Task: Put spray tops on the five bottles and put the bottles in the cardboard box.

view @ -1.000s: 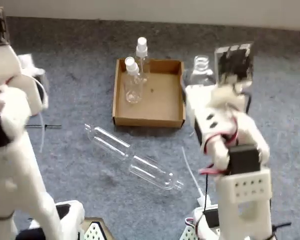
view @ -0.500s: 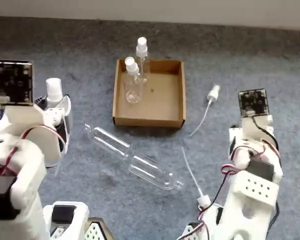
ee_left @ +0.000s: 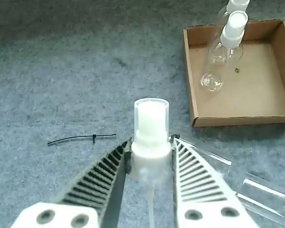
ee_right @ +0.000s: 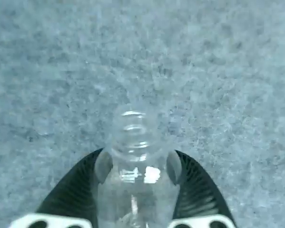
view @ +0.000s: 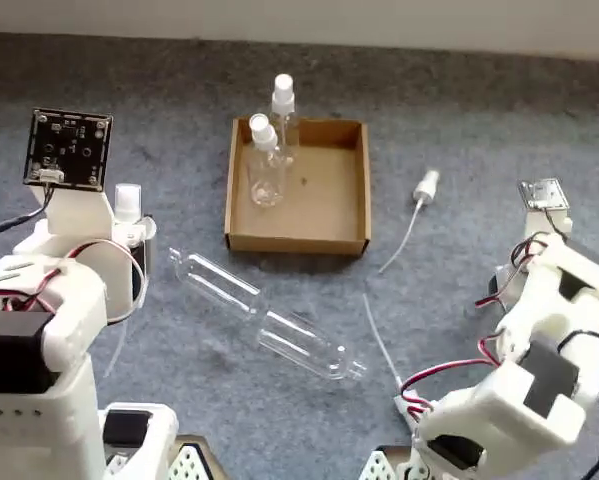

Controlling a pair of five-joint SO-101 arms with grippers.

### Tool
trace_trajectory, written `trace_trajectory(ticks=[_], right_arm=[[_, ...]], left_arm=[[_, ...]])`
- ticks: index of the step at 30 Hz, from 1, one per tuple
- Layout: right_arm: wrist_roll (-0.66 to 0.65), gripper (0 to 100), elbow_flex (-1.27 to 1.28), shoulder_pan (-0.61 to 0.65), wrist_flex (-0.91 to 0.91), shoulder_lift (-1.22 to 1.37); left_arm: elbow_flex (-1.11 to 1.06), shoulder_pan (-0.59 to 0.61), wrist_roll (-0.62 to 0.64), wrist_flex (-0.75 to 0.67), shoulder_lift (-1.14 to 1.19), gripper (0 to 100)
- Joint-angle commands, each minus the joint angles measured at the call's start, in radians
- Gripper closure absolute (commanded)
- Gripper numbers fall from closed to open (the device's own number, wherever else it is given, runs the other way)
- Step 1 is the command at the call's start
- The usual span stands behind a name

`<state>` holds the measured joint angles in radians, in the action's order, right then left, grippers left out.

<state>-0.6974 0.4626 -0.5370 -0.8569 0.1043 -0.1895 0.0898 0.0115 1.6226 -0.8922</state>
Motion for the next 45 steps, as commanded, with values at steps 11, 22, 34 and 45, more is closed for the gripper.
trace_trajectory(ticks=[11,22,34,45], right_arm=[[-0.008,75.9,-0.289,-0.007,-0.343,0.016],[-0.015,73.8,-0.311,-0.008,-0.364,0.022],[-0.055,73.8,-0.283,0.008,-0.357,0.024],[-0.055,73.8,-0.203,0.024,-0.286,0.024]], left_arm=[[0.002,-0.015,-0.009,0.003,-0.012,96],[0.002,-0.015,-0.009,0.003,-0.012,96],[0.002,-0.015,-0.006,0.003,-0.012,96],[0.002,-0.015,-0.008,0.003,-0.012,96]])
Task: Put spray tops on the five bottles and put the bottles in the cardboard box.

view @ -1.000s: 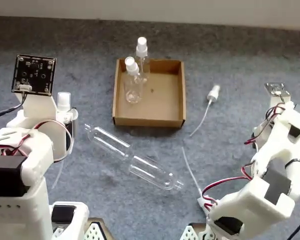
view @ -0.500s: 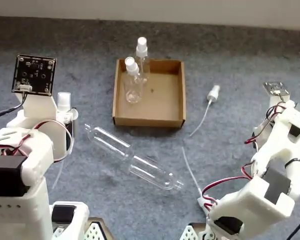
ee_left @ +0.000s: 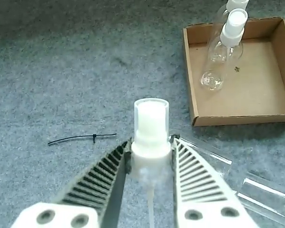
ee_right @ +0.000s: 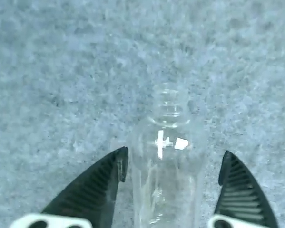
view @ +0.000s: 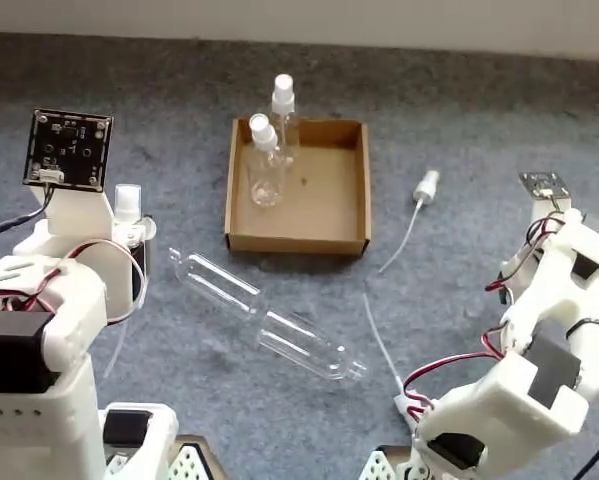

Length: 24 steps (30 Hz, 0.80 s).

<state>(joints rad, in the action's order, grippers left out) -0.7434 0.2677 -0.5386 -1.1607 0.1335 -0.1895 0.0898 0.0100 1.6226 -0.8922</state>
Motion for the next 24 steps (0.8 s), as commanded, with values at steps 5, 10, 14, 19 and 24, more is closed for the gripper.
trace_trajectory(ticks=[5,10,14,19,24], right_arm=[[-0.006,73.9,-0.007,0.027,0.018,-0.005],[-0.008,73.9,-0.002,0.031,0.018,-0.004],[-0.006,79.7,-0.002,0.031,0.018,-0.004],[-0.008,89.2,-0.002,0.025,0.018,-0.004],[-0.009,91.0,-0.002,0.024,0.012,-0.004]], left_arm=[[0.002,-0.015,-0.005,0.003,-0.012,96],[0.002,-0.015,-0.005,0.003,-0.012,96],[0.002,-0.015,-0.005,0.003,-0.012,96],[0.002,-0.015,-0.005,0.003,-0.012,96],[0.002,-0.015,-0.005,0.005,-0.012,96]])
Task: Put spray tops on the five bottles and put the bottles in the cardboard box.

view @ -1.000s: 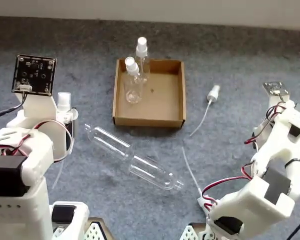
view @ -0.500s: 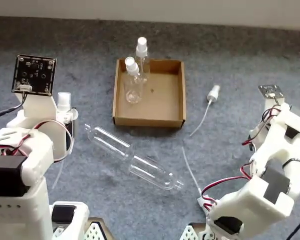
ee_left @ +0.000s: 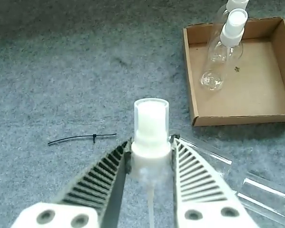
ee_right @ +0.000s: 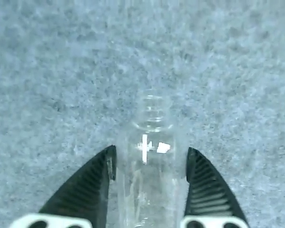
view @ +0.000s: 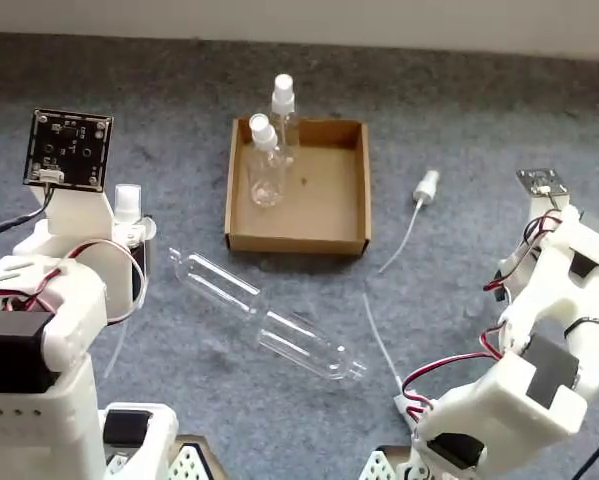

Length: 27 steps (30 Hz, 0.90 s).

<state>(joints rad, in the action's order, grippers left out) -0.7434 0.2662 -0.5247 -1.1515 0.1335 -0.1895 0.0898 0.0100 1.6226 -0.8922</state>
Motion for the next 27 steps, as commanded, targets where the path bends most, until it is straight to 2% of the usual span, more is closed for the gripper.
trace_trajectory(ticks=[1,6,11,27], right_arm=[[-0.009,91.0,-0.001,0.010,0.002,-0.004],[-0.008,90.2,0.035,0.015,0.008,-0.004],[-0.006,82.7,0.067,0.015,0.008,-0.005],[-0.006,81.4,0.074,0.018,0.008,-0.005]], left_arm=[[0.002,-0.015,-0.005,0.005,-0.012,96],[0.002,-0.015,-0.005,0.005,-0.012,96],[0.002,-0.015,-0.006,0.005,-0.012,96],[0.002,-0.015,-0.006,0.005,-0.012,96]])
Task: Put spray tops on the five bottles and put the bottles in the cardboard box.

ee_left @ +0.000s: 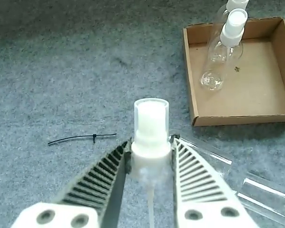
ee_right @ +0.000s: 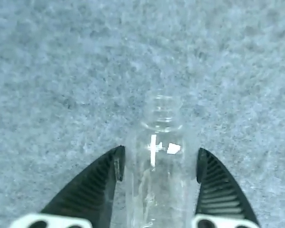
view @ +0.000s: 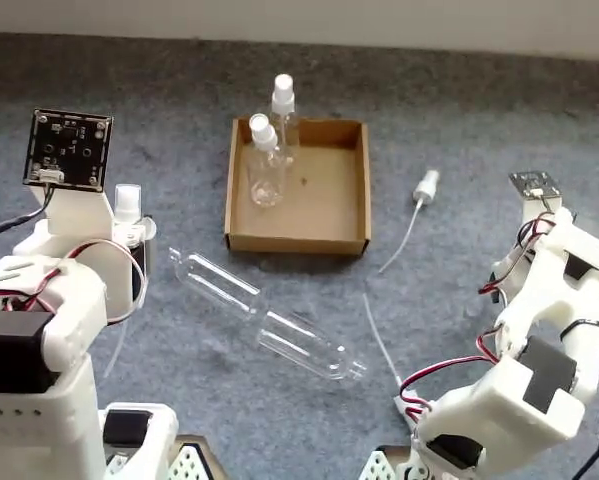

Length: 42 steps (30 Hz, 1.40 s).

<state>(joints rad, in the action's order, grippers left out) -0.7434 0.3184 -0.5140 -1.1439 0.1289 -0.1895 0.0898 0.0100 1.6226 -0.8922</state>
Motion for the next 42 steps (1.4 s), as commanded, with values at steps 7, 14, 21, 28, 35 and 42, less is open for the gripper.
trace_trajectory(ticks=[7,14,21,28,35,42], right_arm=[[-0.009,77.1,0.022,0.007,-0.001,-0.001],[-0.005,86.8,0.015,-0.001,-0.005,-0.004],[0.018,99.2,-0.068,0.019,-0.143,-0.050],[0.275,99.5,-0.291,0.197,-0.277,-0.415],[0.491,99.5,-0.216,0.522,-0.246,-0.809],[0.624,99.5,0.193,0.728,0.053,-1.121]], left_arm=[[0.001,-0.015,-0.006,0.005,-0.012,96],[0.001,-0.013,-0.008,0.005,-0.012,96],[0.002,-0.018,-0.003,0.003,-0.012,96],[0.010,-0.021,0.038,-0.003,-0.012,96],[0.036,-0.157,0.086,-0.020,-0.012,96],[0.243,-0.223,0.098,-0.143,-0.004,96]])
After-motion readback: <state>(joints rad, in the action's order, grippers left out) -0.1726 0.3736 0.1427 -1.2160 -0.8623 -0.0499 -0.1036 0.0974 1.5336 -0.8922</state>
